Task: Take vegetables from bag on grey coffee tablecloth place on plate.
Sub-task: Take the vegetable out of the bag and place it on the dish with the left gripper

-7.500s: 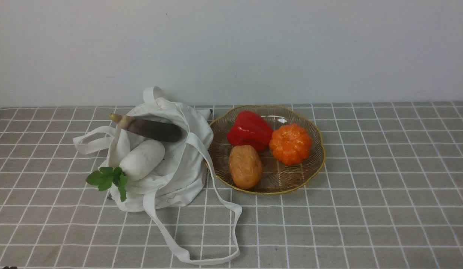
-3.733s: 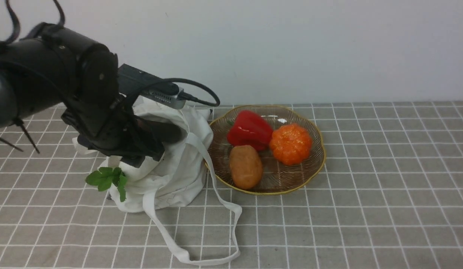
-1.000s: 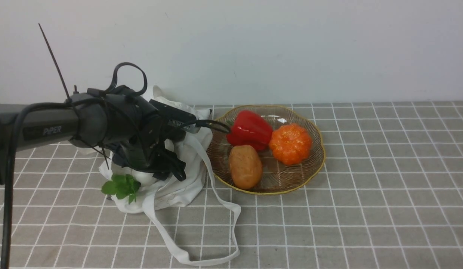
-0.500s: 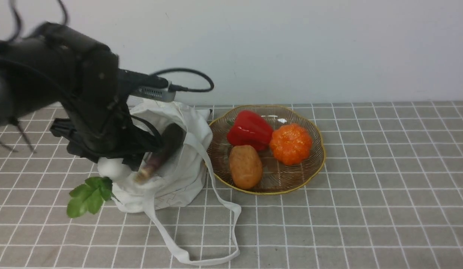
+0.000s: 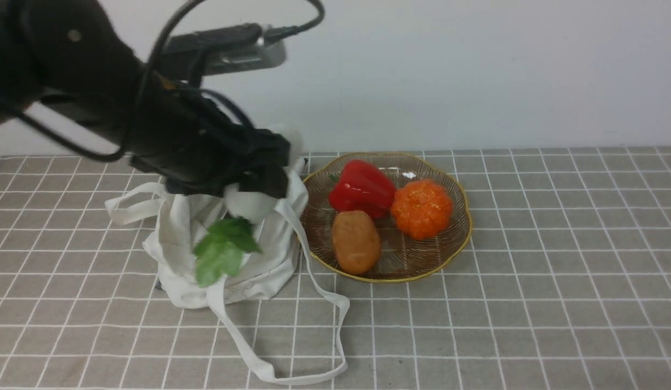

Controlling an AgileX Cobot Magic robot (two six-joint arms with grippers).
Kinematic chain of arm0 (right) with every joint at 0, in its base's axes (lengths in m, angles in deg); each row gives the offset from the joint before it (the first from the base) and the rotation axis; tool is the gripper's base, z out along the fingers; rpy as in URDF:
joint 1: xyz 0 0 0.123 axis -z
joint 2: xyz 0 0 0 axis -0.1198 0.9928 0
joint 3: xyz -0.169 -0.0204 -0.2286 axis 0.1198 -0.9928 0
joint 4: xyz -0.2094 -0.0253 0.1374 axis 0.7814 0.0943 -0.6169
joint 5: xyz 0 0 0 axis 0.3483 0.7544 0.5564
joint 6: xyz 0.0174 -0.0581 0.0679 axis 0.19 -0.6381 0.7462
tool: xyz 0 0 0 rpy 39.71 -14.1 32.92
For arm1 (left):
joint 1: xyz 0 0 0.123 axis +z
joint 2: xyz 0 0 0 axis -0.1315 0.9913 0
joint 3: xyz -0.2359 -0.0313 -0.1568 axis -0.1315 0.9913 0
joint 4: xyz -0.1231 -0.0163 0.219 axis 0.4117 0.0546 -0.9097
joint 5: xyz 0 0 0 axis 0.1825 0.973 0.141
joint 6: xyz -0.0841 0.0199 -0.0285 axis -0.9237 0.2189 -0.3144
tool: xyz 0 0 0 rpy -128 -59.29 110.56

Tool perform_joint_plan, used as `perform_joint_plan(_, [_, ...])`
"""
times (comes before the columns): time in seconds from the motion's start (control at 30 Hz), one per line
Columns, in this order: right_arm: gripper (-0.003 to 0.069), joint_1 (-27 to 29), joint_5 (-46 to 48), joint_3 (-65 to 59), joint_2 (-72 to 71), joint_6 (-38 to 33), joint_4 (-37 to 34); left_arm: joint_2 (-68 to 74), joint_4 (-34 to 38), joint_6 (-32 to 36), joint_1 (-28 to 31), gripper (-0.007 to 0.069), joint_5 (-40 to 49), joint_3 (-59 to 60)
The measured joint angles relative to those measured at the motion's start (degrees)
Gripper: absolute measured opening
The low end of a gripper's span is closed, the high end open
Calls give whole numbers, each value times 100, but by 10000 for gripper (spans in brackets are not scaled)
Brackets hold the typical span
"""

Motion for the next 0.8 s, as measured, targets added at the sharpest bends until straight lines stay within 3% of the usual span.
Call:
perform_joint_plan(0.13, [-15,0,0,0,0,0,0,975,600,339,-136,450,335,-770])
perform_joint_plan(0.4, [-15,0,0,0,0,0,0,2452,596,369,-922,450,420,-2227])
perform_joint_plan(0.8, [-15,0,0,0,0,0,0,3473,-481,-1167,-1198,450,248,-3182])
